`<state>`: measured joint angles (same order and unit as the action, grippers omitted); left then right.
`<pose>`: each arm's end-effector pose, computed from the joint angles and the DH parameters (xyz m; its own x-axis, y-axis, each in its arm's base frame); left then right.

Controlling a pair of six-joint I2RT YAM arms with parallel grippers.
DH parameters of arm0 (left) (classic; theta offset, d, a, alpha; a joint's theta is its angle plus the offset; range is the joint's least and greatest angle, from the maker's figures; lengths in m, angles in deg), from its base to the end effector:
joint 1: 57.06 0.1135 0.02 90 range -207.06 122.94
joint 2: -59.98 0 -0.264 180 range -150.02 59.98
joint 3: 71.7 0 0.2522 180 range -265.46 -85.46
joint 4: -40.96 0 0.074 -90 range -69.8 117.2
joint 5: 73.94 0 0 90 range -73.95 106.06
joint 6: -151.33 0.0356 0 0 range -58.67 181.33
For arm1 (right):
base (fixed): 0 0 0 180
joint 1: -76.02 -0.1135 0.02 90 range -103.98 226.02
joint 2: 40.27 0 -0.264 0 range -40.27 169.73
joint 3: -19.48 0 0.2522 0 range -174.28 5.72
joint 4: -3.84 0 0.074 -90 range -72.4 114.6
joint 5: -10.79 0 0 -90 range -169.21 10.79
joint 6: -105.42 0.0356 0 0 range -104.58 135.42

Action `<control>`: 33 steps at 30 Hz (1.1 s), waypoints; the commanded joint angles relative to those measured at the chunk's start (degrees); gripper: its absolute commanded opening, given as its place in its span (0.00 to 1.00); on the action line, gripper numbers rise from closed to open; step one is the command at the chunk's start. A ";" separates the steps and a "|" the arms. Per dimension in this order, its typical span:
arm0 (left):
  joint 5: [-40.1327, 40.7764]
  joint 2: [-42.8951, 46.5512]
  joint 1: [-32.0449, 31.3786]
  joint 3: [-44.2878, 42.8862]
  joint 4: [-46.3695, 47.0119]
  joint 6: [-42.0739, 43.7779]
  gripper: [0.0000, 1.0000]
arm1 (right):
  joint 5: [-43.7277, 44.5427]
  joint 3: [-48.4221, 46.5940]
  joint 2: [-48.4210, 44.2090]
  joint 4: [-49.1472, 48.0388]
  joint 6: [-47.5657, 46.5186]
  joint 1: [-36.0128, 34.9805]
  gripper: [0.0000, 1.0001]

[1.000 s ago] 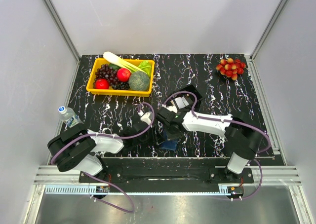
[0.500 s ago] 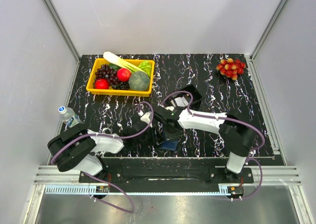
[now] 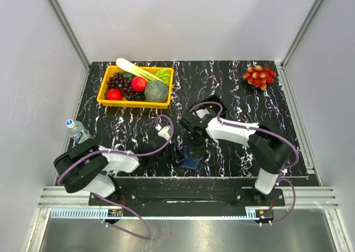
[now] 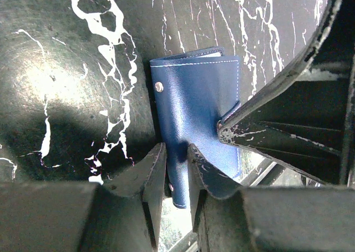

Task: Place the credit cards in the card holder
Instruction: Close the card holder at the center of the board.

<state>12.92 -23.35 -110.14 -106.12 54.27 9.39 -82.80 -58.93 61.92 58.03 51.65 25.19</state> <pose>0.1451 -0.1964 0.1219 -0.8652 -0.1573 -0.4762 0.2333 0.7142 -0.6599 0.2063 0.2568 0.1627 -0.9605 -0.2450 -0.1319 -0.2657 0.9485 0.1726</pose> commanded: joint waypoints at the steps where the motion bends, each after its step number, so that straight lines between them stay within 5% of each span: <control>1: -1.08 -1.75 -1.76 -1.13 2.28 1.32 0.25 | -4.49 2.85 8.55 -9.92 -0.45 0.38 0.00; 24: -2.14 -2.45 -2.12 -2.27 1.76 3.60 0.23 | -4.75 -11.55 24.19 3.95 -5.90 2.14 0.01; 33: -2.22 -2.19 -2.12 -1.92 1.41 4.13 0.22 | 2.89 -14.03 26.05 5.12 -2.58 2.14 0.01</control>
<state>13.03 -23.52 -110.47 -106.39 54.29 12.25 -90.70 -79.12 79.99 79.84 46.32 29.21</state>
